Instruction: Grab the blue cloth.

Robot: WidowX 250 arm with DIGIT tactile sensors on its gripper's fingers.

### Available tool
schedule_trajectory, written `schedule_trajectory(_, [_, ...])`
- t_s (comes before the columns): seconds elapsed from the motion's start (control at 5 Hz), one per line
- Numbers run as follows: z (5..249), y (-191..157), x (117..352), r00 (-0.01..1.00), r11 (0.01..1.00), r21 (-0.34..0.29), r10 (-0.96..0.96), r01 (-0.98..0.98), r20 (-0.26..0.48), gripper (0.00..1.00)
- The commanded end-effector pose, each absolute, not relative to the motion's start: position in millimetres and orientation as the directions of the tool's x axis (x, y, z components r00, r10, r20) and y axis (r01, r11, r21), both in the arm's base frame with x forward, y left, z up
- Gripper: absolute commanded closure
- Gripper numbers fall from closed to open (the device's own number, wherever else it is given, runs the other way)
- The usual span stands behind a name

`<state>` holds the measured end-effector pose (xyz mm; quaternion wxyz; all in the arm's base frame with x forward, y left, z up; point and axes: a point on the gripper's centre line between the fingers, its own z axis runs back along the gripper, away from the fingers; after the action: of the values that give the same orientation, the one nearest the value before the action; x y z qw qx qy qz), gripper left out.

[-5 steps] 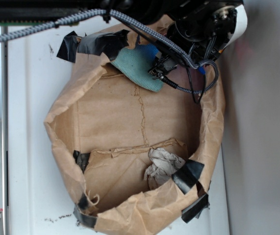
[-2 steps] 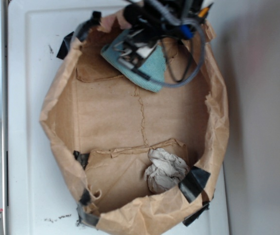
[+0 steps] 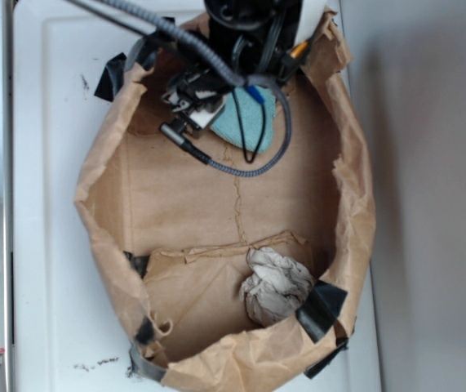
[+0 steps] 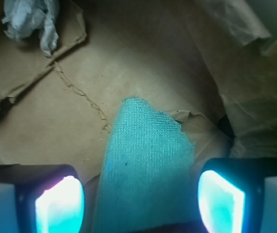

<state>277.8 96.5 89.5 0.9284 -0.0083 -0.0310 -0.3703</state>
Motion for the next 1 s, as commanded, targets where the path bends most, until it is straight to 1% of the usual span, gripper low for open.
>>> schedule_trajectory(0.0, [43.4,81.8,284.9,0.687,0.688,-0.022,-0.726,0.726,-0.029,0.0])
schedule_trajectory(0.2, [42.5,81.6,283.1,0.696,0.696,0.002,-0.717,0.718,-0.044,0.0])
schedule_trajectory(0.4, [43.8,81.1,283.3,0.709,0.709,0.017,-0.704,0.705,-0.036,1.0])
schedule_trajectory(0.6, [46.9,81.9,283.7,0.716,0.716,0.016,-0.697,0.698,-0.024,1.0])
schedule_trajectory(0.8, [69.7,84.7,283.7,0.729,0.729,0.03,-0.684,0.683,0.026,1.0])
